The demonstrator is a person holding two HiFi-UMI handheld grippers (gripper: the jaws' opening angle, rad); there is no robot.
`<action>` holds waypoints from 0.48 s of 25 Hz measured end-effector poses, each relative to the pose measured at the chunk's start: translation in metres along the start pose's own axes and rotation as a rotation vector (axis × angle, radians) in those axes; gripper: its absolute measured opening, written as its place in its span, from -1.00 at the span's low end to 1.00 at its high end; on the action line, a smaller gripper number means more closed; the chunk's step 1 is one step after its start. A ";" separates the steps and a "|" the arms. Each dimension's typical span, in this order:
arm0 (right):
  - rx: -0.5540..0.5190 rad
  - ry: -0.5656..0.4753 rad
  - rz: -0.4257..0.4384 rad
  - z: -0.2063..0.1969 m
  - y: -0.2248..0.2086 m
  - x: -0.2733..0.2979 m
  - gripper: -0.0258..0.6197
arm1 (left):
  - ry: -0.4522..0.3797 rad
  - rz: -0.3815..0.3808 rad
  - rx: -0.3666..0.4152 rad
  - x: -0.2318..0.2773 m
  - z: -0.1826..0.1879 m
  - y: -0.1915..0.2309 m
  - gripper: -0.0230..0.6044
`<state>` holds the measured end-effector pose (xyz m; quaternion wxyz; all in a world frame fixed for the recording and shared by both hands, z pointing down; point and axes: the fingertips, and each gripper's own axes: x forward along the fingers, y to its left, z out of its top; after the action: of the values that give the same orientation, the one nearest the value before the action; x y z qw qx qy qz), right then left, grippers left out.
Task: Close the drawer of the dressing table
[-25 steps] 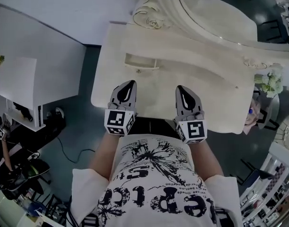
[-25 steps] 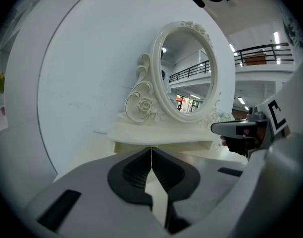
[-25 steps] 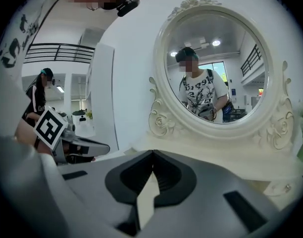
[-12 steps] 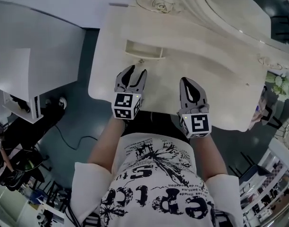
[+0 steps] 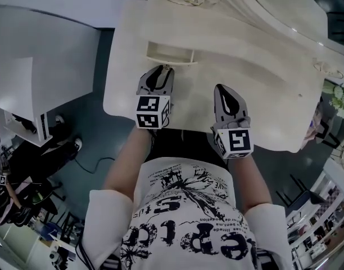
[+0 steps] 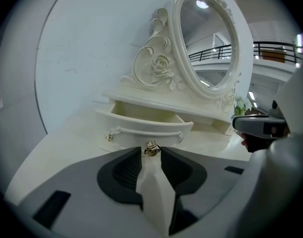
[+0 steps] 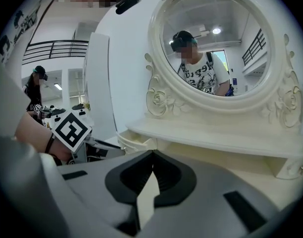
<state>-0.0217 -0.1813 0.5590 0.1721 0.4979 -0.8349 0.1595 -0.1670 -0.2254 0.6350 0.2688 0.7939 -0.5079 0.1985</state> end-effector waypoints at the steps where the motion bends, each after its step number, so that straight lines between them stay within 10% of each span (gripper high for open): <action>1: 0.003 -0.001 -0.004 0.000 -0.002 0.000 -0.87 | 0.002 -0.004 -0.003 0.001 0.001 0.000 -0.50; 12: 0.028 0.010 -0.058 0.001 -0.011 -0.008 -0.87 | 0.009 0.009 0.048 0.006 0.003 -0.004 -0.60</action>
<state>-0.0086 -0.1800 0.5558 0.1738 0.5233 -0.8171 0.1684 -0.1606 -0.2297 0.6349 0.2512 0.7971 -0.5051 0.2154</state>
